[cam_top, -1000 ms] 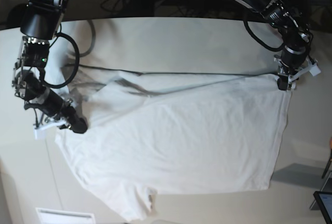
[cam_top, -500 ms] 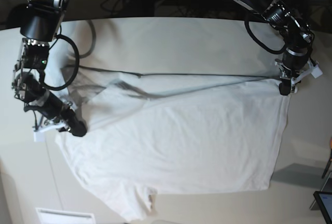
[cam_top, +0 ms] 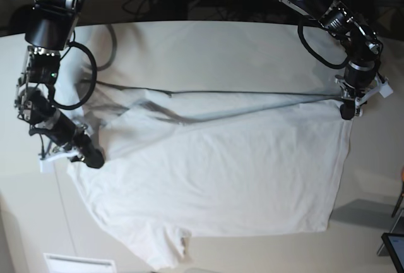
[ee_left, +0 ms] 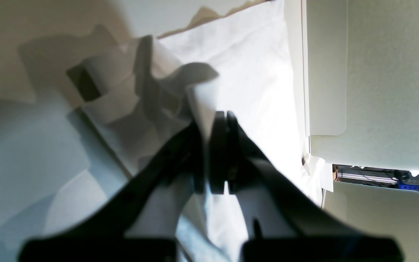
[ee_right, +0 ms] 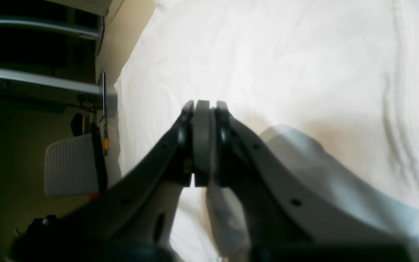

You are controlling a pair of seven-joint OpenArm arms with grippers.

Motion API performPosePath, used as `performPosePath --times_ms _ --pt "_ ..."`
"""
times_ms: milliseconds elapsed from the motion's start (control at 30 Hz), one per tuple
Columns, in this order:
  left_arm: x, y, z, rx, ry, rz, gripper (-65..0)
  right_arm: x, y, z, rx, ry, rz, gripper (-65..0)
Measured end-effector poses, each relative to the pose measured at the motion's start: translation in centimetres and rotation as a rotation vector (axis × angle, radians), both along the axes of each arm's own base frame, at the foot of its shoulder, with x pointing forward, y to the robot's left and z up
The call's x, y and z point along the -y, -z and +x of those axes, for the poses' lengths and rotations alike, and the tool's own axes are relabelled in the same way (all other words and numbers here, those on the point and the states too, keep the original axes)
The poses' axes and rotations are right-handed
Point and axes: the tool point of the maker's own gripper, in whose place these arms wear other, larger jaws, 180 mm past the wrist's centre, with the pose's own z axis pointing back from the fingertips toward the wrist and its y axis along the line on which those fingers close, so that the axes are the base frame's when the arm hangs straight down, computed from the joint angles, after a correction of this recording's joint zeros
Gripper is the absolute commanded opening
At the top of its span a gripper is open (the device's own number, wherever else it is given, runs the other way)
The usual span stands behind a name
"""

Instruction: Fold the T-shirt properly

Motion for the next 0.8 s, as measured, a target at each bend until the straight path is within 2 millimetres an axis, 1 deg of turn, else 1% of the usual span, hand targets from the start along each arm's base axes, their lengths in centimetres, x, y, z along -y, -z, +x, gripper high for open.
performPosePath --times_ms 67,167,233,400,467,533,600,633,667,700,733,767,800 --pt "0.0 0.1 -0.1 -0.002 0.001 0.0 -65.0 -0.6 -0.1 0.2 0.008 0.007 0.023 -46.0" --pt "0.0 0.2 -0.3 -0.009 0.0 0.0 -65.0 -2.0 -0.2 0.2 0.016 -0.01 0.049 -38.3" --pt "0.0 0.3 -0.3 -0.009 0.0 -0.001 -65.0 -3.2 -0.9 0.5 0.058 -0.038 0.059 -37.1" --pt "0.0 0.3 -0.4 -0.01 0.0 0.0 -65.0 -5.4 -2.6 1.8 0.107 -0.061 0.104 -37.0" --pt "0.0 0.3 -0.4 -0.01 0.0 -0.001 -65.0 -6.2 -3.0 2.1 0.115 -0.073 0.117 -37.1" --pt "0.0 0.3 -0.4 -0.009 0.0 0.0 -65.0 -6.2 -3.3 2.2 0.122 -0.076 0.116 -37.1" --pt "0.0 0.3 -0.4 -0.011 0.0 0.0 -65.0 -6.0 -4.2 1.9 0.134 -0.096 0.074 -37.1" --pt "0.0 0.3 -0.4 -0.012 0.0 0.001 -65.0 -5.4 -5.2 1.5 0.157 -0.1 0.049 -37.1" --pt "0.0 0.3 -0.4 -0.012 0.0 0.001 -65.0 -4.3 -6.3 1.1 0.183 -0.073 0.044 -37.1" --pt "-0.1 0.3 -0.4 -0.013 0.001 0.004 -65.0 -2.7 -6.8 0.7 0.185 -0.014 0.042 -37.1" --pt "-0.2 0.3 -0.4 -0.014 0.001 0.005 -65.0 -1.6 -6.3 0.3 0.171 0.028 0.024 -37.1" --pt "-0.2 0.2 -0.4 -0.014 0.0 0.007 -65.0 -0.7 -5.3 -0.5 0.134 0.061 0.012 -37.1" --pt "-0.3 0.2 -0.4 -0.014 0.0 0.009 -65.0 -0.6 -3.5 -1.9 0.085 0.065 -0.006 -37.1"
